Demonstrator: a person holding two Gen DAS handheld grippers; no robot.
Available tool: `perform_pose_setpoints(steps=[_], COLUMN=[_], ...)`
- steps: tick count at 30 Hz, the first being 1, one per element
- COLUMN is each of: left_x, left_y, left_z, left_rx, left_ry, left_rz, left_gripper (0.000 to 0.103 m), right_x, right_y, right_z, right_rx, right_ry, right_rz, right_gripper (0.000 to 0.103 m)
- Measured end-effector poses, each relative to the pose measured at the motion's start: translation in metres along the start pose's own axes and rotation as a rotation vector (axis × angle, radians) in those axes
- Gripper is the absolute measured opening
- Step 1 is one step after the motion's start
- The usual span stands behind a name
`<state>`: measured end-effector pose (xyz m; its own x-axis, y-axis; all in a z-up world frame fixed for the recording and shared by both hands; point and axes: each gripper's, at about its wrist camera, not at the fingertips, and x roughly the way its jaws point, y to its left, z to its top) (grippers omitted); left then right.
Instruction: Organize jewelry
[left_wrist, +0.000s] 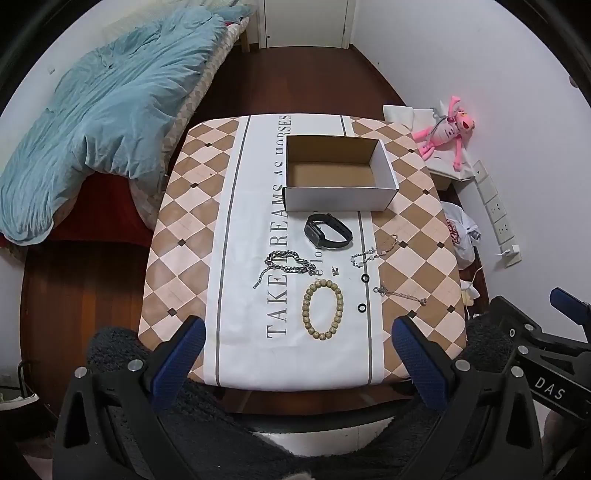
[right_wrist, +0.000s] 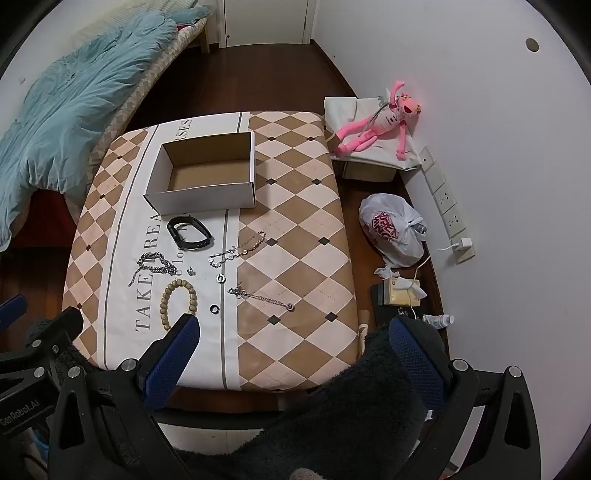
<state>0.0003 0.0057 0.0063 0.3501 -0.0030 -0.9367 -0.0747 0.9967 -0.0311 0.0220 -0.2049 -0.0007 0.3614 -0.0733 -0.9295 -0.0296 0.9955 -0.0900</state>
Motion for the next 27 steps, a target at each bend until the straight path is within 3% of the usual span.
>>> perform_pose_setpoints(steps=[27], left_x=[-0.0053], left_y=[-0.0005], left_z=[0.0027], left_rx=[-0.002], left_ry=[-0.013], left_rz=[0.007], left_gripper=[0.103], right_x=[-0.0082], right_y=[0.0017], right_z=[0.0026], right_rx=[-0.003], right_ry=[-0.012], right_rz=[0.004], right_gripper=[0.103])
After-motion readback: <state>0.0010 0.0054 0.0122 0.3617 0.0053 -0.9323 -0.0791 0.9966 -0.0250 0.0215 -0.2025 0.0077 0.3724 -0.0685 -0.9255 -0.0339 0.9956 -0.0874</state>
